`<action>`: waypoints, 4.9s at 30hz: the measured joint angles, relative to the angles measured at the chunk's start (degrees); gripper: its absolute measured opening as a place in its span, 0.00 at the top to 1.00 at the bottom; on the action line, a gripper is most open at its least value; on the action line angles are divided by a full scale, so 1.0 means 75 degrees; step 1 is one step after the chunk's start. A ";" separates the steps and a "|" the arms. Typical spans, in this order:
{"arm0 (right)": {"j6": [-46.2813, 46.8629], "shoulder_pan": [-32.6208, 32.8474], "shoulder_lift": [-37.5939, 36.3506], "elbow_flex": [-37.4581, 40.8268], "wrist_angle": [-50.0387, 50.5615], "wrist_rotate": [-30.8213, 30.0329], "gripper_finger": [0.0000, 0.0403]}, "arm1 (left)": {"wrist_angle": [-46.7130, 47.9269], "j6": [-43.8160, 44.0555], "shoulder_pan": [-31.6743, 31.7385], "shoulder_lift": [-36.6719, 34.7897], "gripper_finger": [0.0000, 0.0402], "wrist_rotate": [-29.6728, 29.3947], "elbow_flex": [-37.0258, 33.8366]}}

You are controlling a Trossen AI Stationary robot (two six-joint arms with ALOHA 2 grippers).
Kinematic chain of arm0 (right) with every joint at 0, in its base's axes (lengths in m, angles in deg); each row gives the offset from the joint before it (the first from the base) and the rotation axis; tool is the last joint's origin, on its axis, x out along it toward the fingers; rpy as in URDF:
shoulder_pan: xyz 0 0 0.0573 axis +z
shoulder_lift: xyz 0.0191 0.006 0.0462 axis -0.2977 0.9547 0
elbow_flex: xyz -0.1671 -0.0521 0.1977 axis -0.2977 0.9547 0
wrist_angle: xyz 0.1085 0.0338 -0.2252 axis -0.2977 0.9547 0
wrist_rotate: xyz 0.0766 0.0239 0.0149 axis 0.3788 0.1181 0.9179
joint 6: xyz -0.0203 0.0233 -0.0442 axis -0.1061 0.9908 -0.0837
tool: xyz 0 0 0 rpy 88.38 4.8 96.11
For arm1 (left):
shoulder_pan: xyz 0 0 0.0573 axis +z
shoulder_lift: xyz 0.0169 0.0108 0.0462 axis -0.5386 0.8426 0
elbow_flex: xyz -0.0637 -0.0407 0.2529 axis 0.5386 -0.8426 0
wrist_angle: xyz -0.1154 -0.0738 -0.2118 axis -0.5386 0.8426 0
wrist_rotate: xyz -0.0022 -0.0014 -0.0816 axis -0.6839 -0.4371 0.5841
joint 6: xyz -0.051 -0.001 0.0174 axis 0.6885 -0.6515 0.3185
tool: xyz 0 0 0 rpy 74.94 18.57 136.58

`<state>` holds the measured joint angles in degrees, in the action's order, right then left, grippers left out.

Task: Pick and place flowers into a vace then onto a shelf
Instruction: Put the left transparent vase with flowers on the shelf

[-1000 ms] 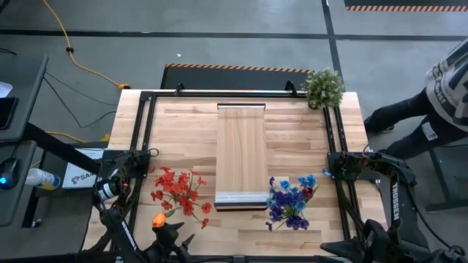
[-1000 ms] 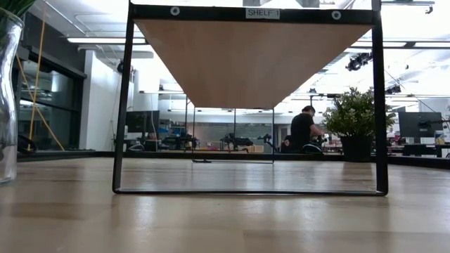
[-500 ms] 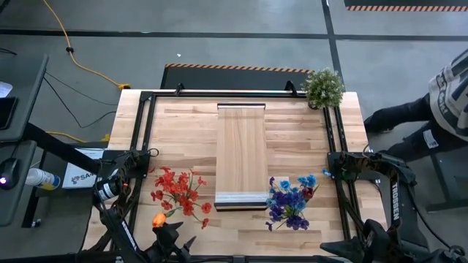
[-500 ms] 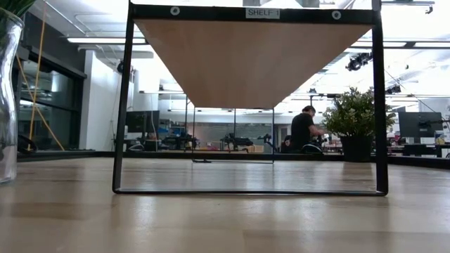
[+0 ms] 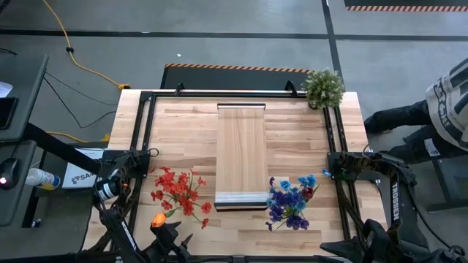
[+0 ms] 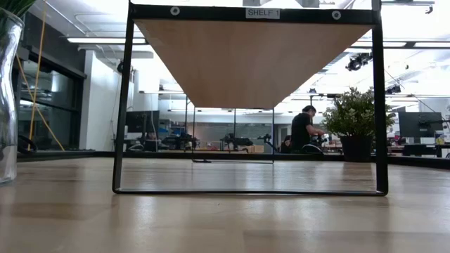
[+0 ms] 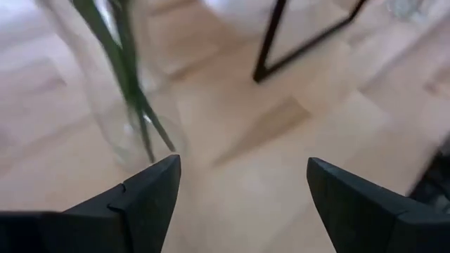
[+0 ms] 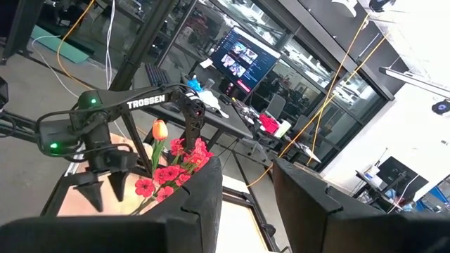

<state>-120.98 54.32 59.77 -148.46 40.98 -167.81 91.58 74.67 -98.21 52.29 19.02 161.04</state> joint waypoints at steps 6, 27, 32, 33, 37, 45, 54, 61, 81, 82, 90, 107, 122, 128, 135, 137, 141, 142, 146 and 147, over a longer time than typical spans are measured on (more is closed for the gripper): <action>0.0018 0.0003 0.0000 0.0000 0.0000 0.0000 0.71 | 0.1132 0.0592 0.0050 0.0000 0.14 -0.0299 0.0000; 0.0018 0.0006 0.0000 0.0000 -0.0003 0.0000 0.71 | 0.1063 0.1085 0.0686 0.0003 0.14 0.0072 -0.0586; 0.0009 0.0006 0.0000 0.0000 0.0000 0.0000 0.71 | 0.1242 0.1267 0.0445 -0.0003 0.15 0.0492 -0.0367; 0.0000 0.0006 0.0000 0.0000 0.0003 0.0000 0.71 | 0.1255 0.1283 0.0428 -0.0003 0.15 0.0476 -0.0367; -0.0184 0.0006 0.0000 -0.0003 0.0023 0.0000 0.71 | 0.1255 0.1377 0.0389 0.0000 0.14 0.0562 -0.0373; -0.0097 -0.0003 0.0000 -0.0003 0.0020 0.0000 0.71 | 0.1251 0.1306 0.0399 0.0000 0.15 0.0111 -0.0376; -0.0008 -0.0003 0.0000 -0.0003 0.0020 0.0000 0.71 | 0.1248 0.1227 0.0402 -0.0003 0.14 0.0099 -0.0376; -0.0006 -0.0003 0.0000 -0.0003 0.0020 0.0000 0.71 | 0.1250 0.1401 0.0399 -0.0009 0.15 0.0955 -0.0527; -0.0208 -0.0003 0.0000 -0.0003 0.0024 0.0000 0.71 | 0.1243 0.0059 0.0557 -0.0705 0.14 -0.0087 -0.0336; -0.0279 -0.0003 0.0000 -0.0003 0.0026 0.0000 0.71 | 0.1243 0.0055 0.0592 -0.0700 0.14 -0.0133 -0.0409; -0.0385 -0.0003 0.0000 -0.0003 0.0023 0.0000 0.71 | 0.1246 0.0704 0.0597 -0.0697 0.15 -0.0301 -0.1051; -0.0183 -0.0120 0.0000 -0.0003 0.0079 0.0000 0.71 | 0.1244 0.1087 0.0697 -0.0764 0.15 -0.0230 -0.1902; 0.0163 -0.0207 0.0000 -0.0003 0.0749 0.0003 0.71 | 0.1245 0.0725 0.1123 -0.0979 0.14 -0.0991 -0.2253; 0.0381 -0.0207 0.0000 -0.0003 0.0896 0.0003 0.71 | 0.1247 0.0742 0.1369 -0.0982 0.15 -0.1179 -0.2392; 0.0397 -0.0207 0.0000 -0.0003 0.0910 0.0003 0.71 | 0.1247 0.0699 0.1554 -0.0985 0.14 -0.1229 -0.2598; 0.0397 -0.0207 0.0000 -0.0003 0.0912 0.0003 0.71 | 0.1253 0.0742 0.1550 -0.0985 0.14 -0.1297 -0.2637; 0.0397 -0.0207 0.0000 -0.0003 0.0912 0.0003 0.71 | 0.1245 0.0630 0.1550 -0.0988 0.15 -0.1463 -0.2637; 0.0397 -0.0207 0.0000 -0.0003 0.0912 0.0003 0.71 | 0.1247 0.0595 0.1550 -0.0988 0.15 -0.1500 -0.2637; 0.0381 -0.0207 0.0000 -0.0003 0.0913 0.0003 0.71 | 0.1248 0.0396 0.1550 -0.0988 0.14 -0.1872 -0.2637; 0.0393 -0.0207 0.0000 -0.0003 0.0912 0.0003 0.71 | 0.1246 0.0371 0.1550 -0.0988 0.14 -0.1948 -0.2637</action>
<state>-118.03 52.77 59.77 -148.48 47.82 -167.79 100.92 77.45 -86.58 44.88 4.41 141.26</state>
